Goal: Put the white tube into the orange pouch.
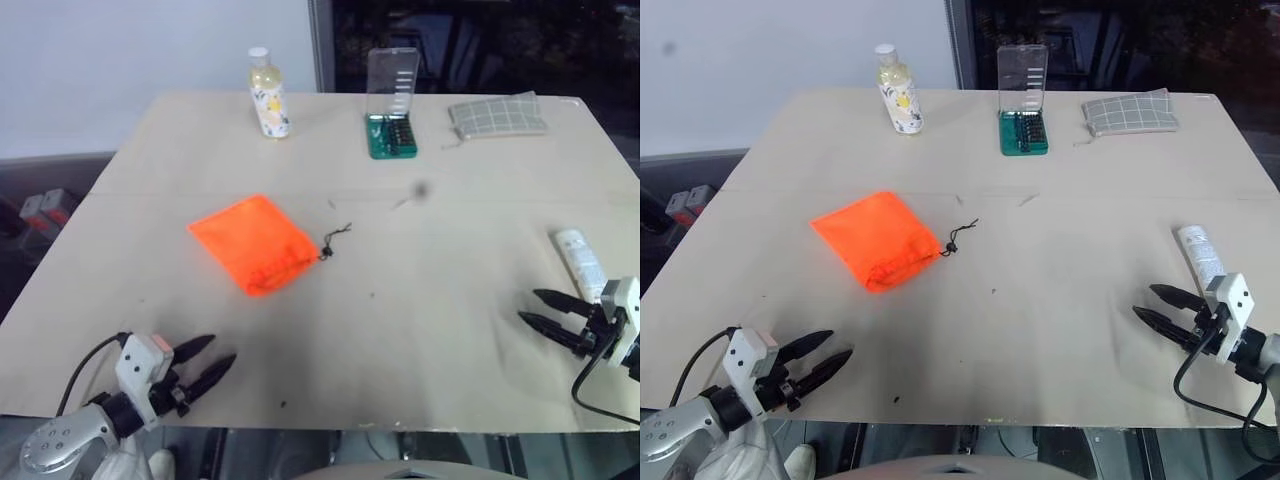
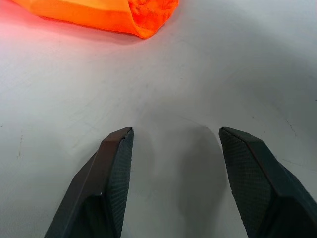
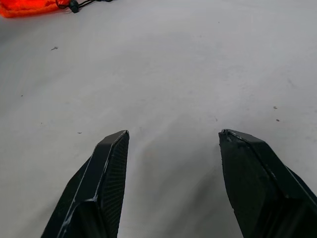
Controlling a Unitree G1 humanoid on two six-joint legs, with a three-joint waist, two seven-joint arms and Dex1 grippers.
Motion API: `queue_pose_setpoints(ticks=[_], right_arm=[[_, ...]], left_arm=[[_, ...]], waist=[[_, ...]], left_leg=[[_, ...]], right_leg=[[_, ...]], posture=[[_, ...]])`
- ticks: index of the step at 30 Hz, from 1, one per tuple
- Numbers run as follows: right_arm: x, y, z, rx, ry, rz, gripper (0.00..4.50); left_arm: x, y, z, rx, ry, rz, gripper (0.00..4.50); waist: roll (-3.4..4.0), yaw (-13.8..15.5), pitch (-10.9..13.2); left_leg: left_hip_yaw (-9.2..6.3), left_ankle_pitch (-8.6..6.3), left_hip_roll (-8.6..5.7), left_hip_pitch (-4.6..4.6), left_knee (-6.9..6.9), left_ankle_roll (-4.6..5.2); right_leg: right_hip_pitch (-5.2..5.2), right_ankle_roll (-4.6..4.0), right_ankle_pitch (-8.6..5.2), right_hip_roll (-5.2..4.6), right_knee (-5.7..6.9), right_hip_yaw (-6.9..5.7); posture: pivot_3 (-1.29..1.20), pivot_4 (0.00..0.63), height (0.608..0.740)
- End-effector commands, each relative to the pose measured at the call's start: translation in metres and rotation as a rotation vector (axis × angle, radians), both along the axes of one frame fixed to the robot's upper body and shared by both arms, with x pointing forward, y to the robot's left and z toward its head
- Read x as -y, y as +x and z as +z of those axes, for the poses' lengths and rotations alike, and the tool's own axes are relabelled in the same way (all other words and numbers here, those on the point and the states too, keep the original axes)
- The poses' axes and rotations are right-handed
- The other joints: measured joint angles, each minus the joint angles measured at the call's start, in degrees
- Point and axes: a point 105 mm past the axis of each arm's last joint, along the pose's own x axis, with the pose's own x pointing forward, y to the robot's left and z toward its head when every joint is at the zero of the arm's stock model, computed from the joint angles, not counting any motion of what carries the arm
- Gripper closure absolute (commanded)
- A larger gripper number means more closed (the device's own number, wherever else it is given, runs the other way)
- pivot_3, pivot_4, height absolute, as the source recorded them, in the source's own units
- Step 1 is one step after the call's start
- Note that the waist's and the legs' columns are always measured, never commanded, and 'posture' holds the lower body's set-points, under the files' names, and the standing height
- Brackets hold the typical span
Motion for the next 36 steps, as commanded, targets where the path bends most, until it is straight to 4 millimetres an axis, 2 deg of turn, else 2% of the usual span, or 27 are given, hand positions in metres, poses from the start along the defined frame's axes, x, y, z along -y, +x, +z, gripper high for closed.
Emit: queue_pose_setpoints(ticks=[1, 23, 28, 33, 36], right_arm=[[-0.006, 0.0, 0.006, 0.026, 0.007, 0.019, 1.57], [-0.009, -0.003, 0.005, 0.015, 0.012, 0.021, 1.57], [-0.012, -0.004, 0.007, 0.015, 0.028, 0.033, 1.57], [-0.026, -0.004, 0.018, 0.033, 0.086, 0.055, 1.57], [-0.036, -0.006, 0.025, 0.041, 0.112, 0.085, 1.57]], left_arm=[[-0.005, -0.004, -0.002, -0.017, 0.013, 0.01, 1.6], [0.003, 0.005, 0.005, 0.016, -0.001, 0.001, 1.6], [0.015, 0.021, 0.022, 0.092, -0.008, -0.03, 1.6], [0.044, 0.052, 0.037, 0.246, 0.211, -0.135, 1.6], [0.052, 0.076, 0.05, 0.35, 0.283, -0.105, 1.6]], waist=[[0.0, 0.0, 0.0], [0.0, 0.0, 0.0], [-0.05, 0.1, 0.0], [-0.1, 0.1, 0.1], [-0.17, 0.0, 0.1]], left_leg=[[0.0, 0.0, 0.0, 0.0, 0.0, 0.0], [0.0, 0.0, 0.01, 0.02, 0.1, 0.0], [-0.02, 0.0, 0.01, 0.0, 0.16, 0.0], [-0.04, 0.0, -0.02, -0.02, 0.31, 0.0], [-0.04, 0.0, -0.02, -0.03, 0.46, 0.0]], right_leg=[[0.0, 0.0, 0.0, 0.0, 0.0, 0.0], [0.01, 0.01, 0.01, 0.05, 0.12, -0.01], [0.01, 0.01, 0.01, 0.06, 0.15, -0.02], [0.02, 0.02, 0.01, 0.06, 0.3, 0.0], [0.02, 0.03, 0.02, 0.09, 0.44, 0.01]], posture=[[0.0, 0.15, 0.74], [0.0, 0.15, 0.74], [0.0, 0.15, 0.74], [0.0, 0.15, 0.74], [0.0, 0.15, 0.74]])
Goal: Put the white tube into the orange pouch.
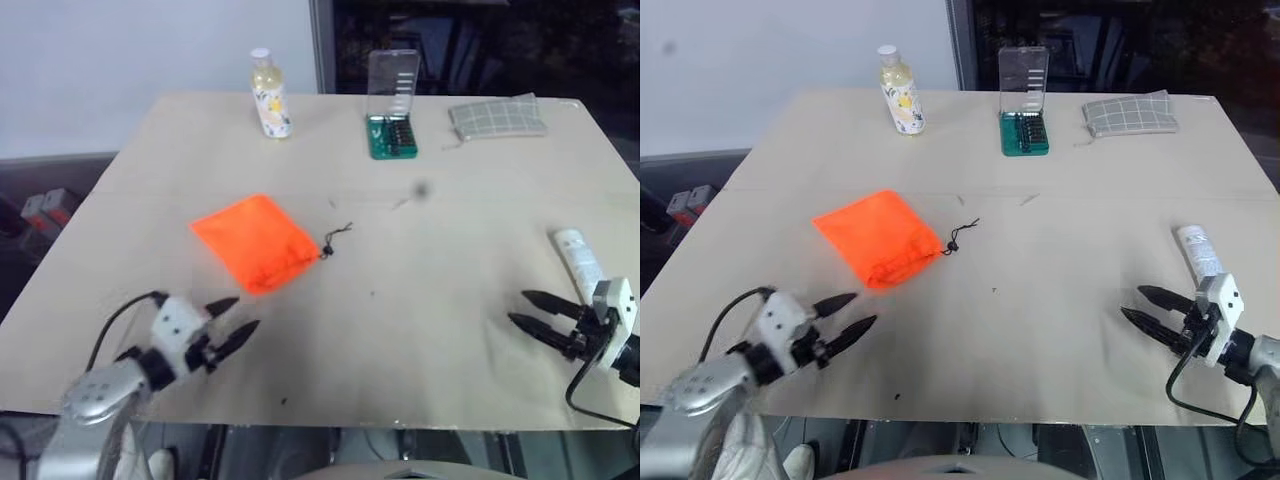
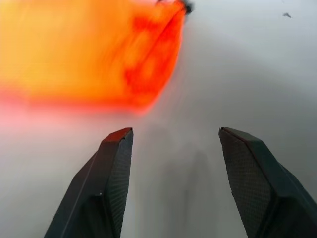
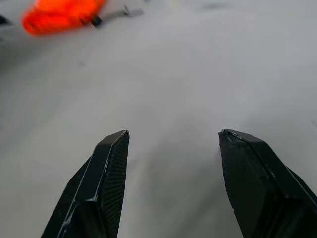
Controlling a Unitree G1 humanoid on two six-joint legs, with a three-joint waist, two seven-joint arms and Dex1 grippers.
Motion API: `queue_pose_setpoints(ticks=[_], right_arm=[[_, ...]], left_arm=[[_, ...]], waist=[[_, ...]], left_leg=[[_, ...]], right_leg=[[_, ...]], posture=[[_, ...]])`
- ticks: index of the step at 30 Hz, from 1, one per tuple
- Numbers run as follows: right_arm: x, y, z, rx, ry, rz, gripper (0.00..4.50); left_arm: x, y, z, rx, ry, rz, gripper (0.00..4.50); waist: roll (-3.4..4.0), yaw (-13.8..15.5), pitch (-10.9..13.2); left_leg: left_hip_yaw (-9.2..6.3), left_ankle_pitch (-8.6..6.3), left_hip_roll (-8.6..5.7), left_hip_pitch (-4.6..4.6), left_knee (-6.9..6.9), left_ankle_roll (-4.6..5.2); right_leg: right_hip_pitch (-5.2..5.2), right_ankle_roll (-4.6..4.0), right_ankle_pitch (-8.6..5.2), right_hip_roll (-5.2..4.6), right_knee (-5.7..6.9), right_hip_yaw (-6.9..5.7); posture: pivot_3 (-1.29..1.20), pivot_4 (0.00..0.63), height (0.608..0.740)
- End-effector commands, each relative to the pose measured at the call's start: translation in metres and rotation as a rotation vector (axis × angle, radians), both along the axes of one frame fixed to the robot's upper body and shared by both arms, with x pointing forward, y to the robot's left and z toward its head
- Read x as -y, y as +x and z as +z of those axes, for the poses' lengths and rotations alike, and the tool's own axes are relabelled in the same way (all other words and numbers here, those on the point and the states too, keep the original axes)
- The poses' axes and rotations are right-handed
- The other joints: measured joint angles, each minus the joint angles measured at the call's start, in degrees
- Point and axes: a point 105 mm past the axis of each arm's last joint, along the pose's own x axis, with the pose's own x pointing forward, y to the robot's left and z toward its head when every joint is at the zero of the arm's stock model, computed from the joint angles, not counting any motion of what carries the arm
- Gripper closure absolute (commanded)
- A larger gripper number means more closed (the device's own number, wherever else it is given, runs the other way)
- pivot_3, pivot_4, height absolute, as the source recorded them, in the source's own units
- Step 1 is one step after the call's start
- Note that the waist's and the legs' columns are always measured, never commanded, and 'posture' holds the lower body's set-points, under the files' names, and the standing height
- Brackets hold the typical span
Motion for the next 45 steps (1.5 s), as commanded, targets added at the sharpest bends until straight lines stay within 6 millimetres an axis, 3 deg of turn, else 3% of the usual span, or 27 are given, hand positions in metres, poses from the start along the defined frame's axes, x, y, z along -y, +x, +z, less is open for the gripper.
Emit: queue_pose_setpoints(ticks=[1, 8, 11, 14, 21, 27, 31, 34, 40, 45], right_arm=[[-0.015, -0.004, 0.017, 0.037, 0.045, 0.046, 1.57], [-0.04, -0.022, 0.029, -0.012, 0.099, 0.163, 1.57], [-0.048, -0.025, 0.035, -0.014, 0.129, 0.184, 1.57], [-0.052, -0.026, 0.034, -0.013, 0.118, 0.186, 1.57], [-0.05, -0.028, 0.031, -0.005, 0.105, 0.158, 1.57], [-0.064, -0.027, 0.041, 0.021, 0.138, 0.214, 1.57], [-0.074, -0.025, 0.045, 0.026, 0.151, 0.248, 1.57], [-0.076, -0.024, 0.046, 0.031, 0.151, 0.256, 1.57], [-0.084, -0.03, 0.043, 0.064, 0.056, 0.347, 1.57], [-0.091, -0.036, 0.043, 0.084, 0.014, 0.423, 1.57]], left_arm=[[0.011, 0.031, 0.024, 0.181, 0.104, 0.037, 1.6], [0.027, 0.076, 0.035, 0.314, 0.309, 0.039, 1.6], [0.034, 0.086, 0.026, 0.301, 0.377, 0.004, 1.6], [0.037, 0.089, 0.015, 0.263, 0.399, -0.017, 1.6], [0.021, 0.086, 0.007, 0.229, 0.551, -0.038, 1.6], [0.011, 0.085, 0.005, 0.246, 0.627, -0.021, 1.6], [0.009, 0.091, 0.013, 0.321, 0.671, 0.008, 2.86], [0.01, 0.089, 0.01, 0.339, 0.698, 0.005, 4.41], [0.012, 0.086, 0.006, 0.324, 0.621, 0.049, 4.47], [0.031, 0.081, 0.016, 0.35, 0.506, 0.012, 4.47]], waist=[[-0.09, -0.1, 0.1], [-0.23, -0.1, 0.2], [-0.35, -0.2, 0.2], [-0.39, -0.1, 0.3], [-0.47, -0.1, 0.3], [-0.46, -0.2, 0.3], [-0.47, -0.3, 0.3], [-0.49, 0.0, 0.3], [-0.42, 0.0, 0.3], [-0.43, 0.0, 0.3]], left_leg=[[0.02, 0.0, 0.0, 0.02, 0.07, 0.0], [-0.06, 0.0, -0.02, -0.03, 0.37, 0.01], [-0.03, 0.0, -0.01, -0.02, 0.39, 0.01], [-0.07, 0.0, -0.01, -0.04, 0.4, 0.01], [-0.12, 0.0, 0.0, -0.08, 0.39, 0.0], [-0.07, 0.0, 0.04, 0.01, 0.4, 0.0], [-0.08, 0.0, 0.09, 0.0, 0.4, 0.0], [-0.12, 0.0, 0.08, -0.05, 0.4, 0.0], [-0.1, 0.0, 0.02, -0.07, 0.4, 0.01], [-0.09, 0.0, 0.02, -0.05, 0.43, 0.01]], right_leg=[[-0.01, 0.0, 0.0, 0.01, 0.08, 0.0], [-0.01, 0.02, 0.01, 0.05, 0.34, -0.09], [-0.04, 0.03, 0.01, 0.09, 0.37, -0.11], [-0.05, 0.04, 0.01, 0.1, 0.37, -0.16], [-0.09, 0.05, 0.01, 0.07, 0.38, -0.2], [-0.06, 0.04, 0.01, 0.02, 0.42, -0.05], [-0.07, 0.04, 0.01, 0.0, 0.44, -0.03], [-0.09, 0.04, 0.01, 0.08, 0.43, -0.08], [-0.09, 0.05, 0.01, -0.04, 0.41, -0.05], [-0.07, 0.05, 0.01, -0.01, 0.43, -0.16]], posture=[[0.0, 0.15, 0.74], [0.0, 0.15, 0.74], [0.0, 0.15, 0.74], [0.0, 0.15, 0.74], [0.0, 0.15, 0.74], [0.0, 0.15, 0.74], [0.0, 0.15, 0.74], [0.0, 0.15, 0.74], [0.0, 0.15, 0.74], [0.0, 0.15, 0.74]])
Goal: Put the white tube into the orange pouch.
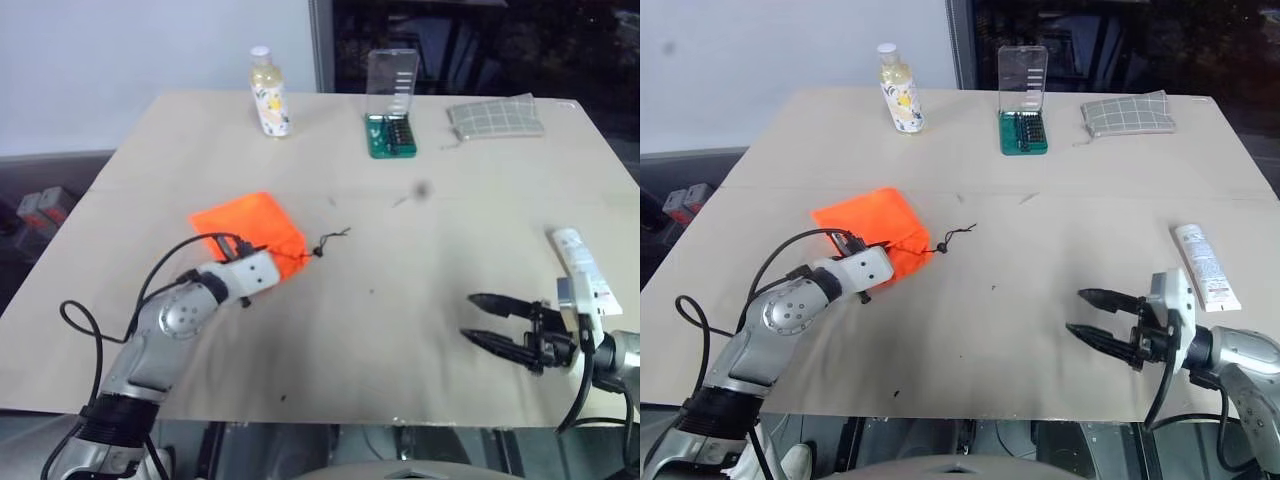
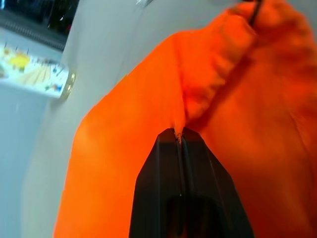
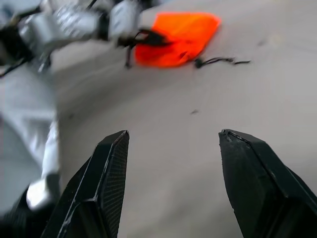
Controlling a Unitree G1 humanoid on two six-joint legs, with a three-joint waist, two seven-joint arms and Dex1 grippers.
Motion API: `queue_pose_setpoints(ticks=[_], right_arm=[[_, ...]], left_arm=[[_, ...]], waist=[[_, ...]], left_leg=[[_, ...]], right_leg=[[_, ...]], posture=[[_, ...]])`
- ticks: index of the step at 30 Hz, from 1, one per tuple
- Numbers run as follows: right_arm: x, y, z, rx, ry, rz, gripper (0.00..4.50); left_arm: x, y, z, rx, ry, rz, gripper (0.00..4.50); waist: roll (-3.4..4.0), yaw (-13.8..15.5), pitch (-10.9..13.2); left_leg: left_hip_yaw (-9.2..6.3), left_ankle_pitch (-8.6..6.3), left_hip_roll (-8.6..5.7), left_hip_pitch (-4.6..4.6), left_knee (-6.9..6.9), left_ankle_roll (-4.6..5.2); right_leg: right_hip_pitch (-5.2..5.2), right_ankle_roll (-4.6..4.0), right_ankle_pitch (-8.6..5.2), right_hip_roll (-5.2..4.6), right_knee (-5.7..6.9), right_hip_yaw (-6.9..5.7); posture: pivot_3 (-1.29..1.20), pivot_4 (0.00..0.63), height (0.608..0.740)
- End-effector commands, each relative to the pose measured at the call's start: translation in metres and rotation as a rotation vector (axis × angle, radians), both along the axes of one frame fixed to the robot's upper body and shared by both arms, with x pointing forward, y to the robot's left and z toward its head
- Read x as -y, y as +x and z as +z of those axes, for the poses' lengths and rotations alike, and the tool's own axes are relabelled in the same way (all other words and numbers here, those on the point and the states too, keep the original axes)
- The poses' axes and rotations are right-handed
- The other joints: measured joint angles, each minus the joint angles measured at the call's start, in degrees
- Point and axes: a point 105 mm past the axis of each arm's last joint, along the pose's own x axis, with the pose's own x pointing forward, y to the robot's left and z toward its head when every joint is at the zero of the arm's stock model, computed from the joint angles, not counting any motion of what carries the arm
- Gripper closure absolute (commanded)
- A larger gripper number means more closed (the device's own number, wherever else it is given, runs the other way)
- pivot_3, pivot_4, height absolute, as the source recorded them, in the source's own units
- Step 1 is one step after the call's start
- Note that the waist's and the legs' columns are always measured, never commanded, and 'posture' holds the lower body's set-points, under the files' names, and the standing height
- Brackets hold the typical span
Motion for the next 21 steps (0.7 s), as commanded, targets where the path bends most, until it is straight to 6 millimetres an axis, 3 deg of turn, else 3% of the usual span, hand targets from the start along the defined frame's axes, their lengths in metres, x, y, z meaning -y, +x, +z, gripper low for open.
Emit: queue_pose_setpoints(ticks=[1, 6, 10, 17, 21], right_arm=[[-0.008, -0.002, 0.012, 0.073, -0.005, 0.048, 1.57], [-0.015, 0.001, 0.02, 0.128, 0.016, 0.063, 1.57], [-0.023, 0.006, 0.027, 0.178, 0.032, 0.073, 1.57], [-0.049, 0.023, 0.011, 0.253, -0.086, 0.039, 1.57], [-0.071, 0.045, 0.004, 0.353, -0.139, -0.049, 1.57]], left_arm=[[0.025, -0.009, 0.007, 0.006, -0.074, -0.1, 4.47], [0.042, -0.016, 0.022, 0.023, -0.139, -0.177, 4.47], [0.054, -0.018, 0.023, 0.002, -0.183, -0.206, 4.47], [0.081, -0.021, 0.034, 0.017, -0.264, -0.28, 4.47], [0.101, -0.031, 0.041, 0.016, -0.316, -0.375, 4.47]], waist=[[-0.04, 0.0, 0.0], [-0.18, 0.0, 0.1], [-0.18, 0.0, 0.1], [-0.26, 0.0, 0.2], [-0.27, -0.2, 0.2]], left_leg=[[0.02, 0.0, -0.01, -0.01, 0.0, 0.0], [-0.09, 0.0, -0.01, -0.14, 0.04, -0.01], [-0.1, 0.0, 0.0, -0.16, 0.04, -0.01], [-0.11, 0.01, -0.03, -0.18, 0.07, -0.01], [-0.1, 0.02, -0.04, -0.18, 0.08, -0.04]], right_leg=[[0.0, 0.0, 0.0, -0.01, 0.0, 0.0], [-0.05, 0.0, 0.0, -0.12, -0.01, 0.03], [-0.07, 0.0, 0.0, -0.1, -0.02, 0.03], [-0.08, 0.0, 0.0, 0.03, -0.01, -0.2], [-0.1, 0.01, 0.0, 0.07, 0.0, -0.19]], posture=[[0.0, 0.15, 0.74], [0.0, 0.15, 0.74], [0.0, 0.15, 0.74], [0.0, 0.15, 0.74], [0.0, 0.15, 0.74]])
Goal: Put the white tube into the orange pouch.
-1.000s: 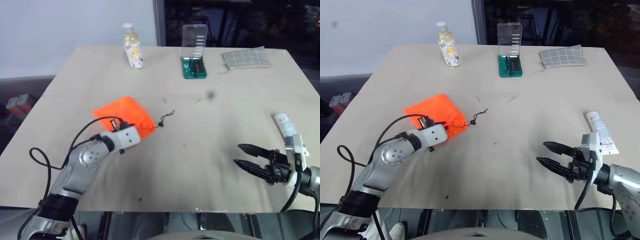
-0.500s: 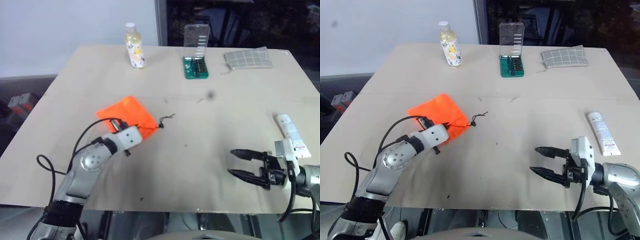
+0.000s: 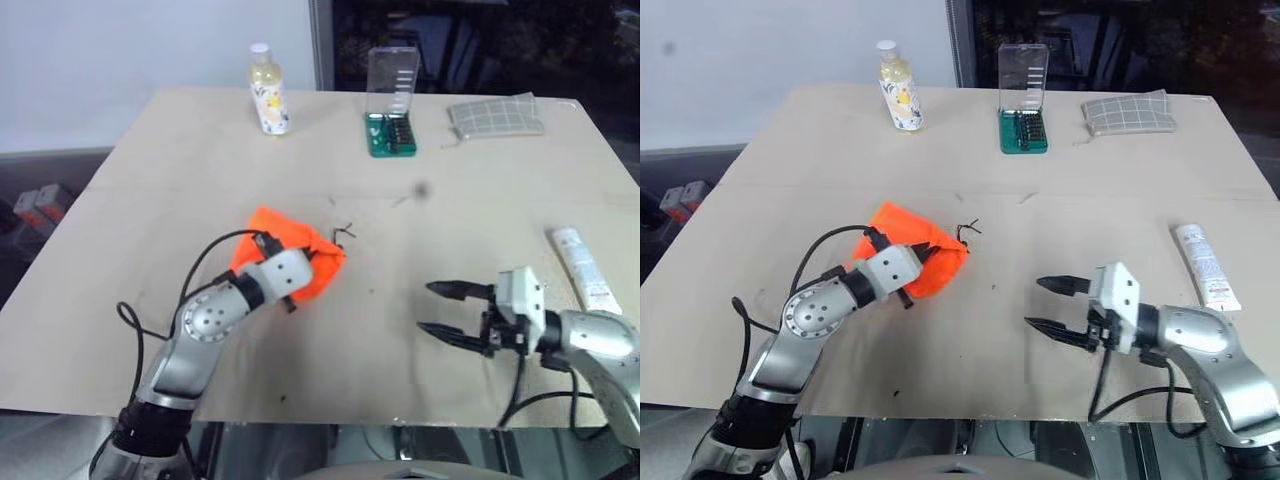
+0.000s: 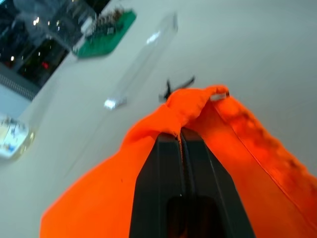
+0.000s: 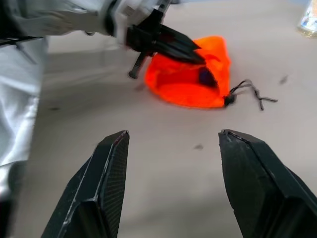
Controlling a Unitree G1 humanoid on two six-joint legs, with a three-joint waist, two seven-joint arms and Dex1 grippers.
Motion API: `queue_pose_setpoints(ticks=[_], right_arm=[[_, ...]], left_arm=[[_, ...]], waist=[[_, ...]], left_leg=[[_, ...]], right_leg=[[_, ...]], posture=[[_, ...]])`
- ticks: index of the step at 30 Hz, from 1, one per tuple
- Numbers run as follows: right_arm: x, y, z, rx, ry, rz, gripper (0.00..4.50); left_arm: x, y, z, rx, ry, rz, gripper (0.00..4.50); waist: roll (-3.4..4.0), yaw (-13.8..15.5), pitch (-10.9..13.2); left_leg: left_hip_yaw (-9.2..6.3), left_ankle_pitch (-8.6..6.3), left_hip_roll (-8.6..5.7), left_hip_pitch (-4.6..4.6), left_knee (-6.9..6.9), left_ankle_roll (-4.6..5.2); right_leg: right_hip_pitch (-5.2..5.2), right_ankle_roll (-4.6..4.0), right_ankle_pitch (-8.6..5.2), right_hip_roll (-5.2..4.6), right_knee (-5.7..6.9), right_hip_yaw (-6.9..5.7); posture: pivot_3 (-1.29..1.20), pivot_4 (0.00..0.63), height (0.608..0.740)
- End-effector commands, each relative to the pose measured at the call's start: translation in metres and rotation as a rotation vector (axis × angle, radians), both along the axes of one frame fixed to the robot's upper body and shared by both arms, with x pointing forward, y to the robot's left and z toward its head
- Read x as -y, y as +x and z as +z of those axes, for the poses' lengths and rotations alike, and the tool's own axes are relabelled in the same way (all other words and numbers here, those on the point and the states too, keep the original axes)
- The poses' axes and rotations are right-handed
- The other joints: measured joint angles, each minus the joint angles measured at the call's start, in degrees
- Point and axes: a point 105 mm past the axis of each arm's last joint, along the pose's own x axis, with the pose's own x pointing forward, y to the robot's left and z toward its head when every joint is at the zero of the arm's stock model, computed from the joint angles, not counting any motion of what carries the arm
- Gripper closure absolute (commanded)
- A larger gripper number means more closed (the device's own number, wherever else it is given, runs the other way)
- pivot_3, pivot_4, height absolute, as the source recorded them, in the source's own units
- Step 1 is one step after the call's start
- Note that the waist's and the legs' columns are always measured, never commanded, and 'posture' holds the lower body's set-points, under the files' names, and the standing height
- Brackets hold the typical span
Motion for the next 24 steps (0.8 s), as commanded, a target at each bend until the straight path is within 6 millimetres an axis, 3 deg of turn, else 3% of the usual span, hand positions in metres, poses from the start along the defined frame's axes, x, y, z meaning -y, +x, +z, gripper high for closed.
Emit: queue_pose_setpoints(ticks=[1, 9, 15, 22, 24], right_arm=[[-0.014, 0.016, -0.003, 0.122, -0.065, -0.062, 1.57], [-0.046, 0.046, -0.01, 0.255, -0.109, -0.155, 1.57], [-0.065, 0.043, -0.018, 0.256, -0.116, -0.107, 1.57], [-0.067, 0.064, -0.014, 0.225, -0.036, -0.255, 1.57], [-0.066, 0.069, -0.01, 0.229, -0.016, -0.287, 2.13]], left_arm=[[0.022, -0.014, 0.02, 0.049, -0.049, -0.118, 4.47], [0.036, -0.031, 0.023, 0.025, -0.08, -0.241, 4.47], [0.031, -0.027, 0.026, 0.011, -0.111, -0.215, 4.47], [0.027, -0.032, 0.026, -0.03, -0.151, -0.23, 4.47], [0.024, -0.033, 0.023, -0.041, -0.136, -0.228, 4.5]], waist=[[-0.02, 0.0, 0.0], [0.0, 0.1, 0.0], [0.01, 0.0, 0.0], [0.01, -0.1, 0.0], [0.03, -0.1, 0.0]], left_leg=[[0.0, 0.01, 0.0, 0.0, 0.0, -0.01], [-0.02, 0.16, -0.02, -0.02, 0.0, -0.27], [-0.02, 0.15, -0.04, -0.02, 0.0, -0.26], [-0.02, 0.11, -0.02, 0.01, 0.0, -0.19], [-0.04, 0.13, -0.01, 0.01, 0.0, -0.21]], right_leg=[[-0.02, 0.0, 0.0, 0.02, 0.0, 0.01], [-0.04, 0.0, 0.0, 0.06, 0.0, -0.01], [-0.04, 0.0, 0.0, 0.08, 0.0, 0.01], [-0.05, -0.01, 0.0, 0.11, 0.06, 0.01], [-0.05, -0.01, 0.0, 0.14, 0.08, 0.01]], posture=[[0.0, 0.15, 0.74], [0.0, 0.15, 0.74], [0.0, 0.15, 0.74], [0.0, 0.15, 0.74], [0.0, 0.15, 0.74]])
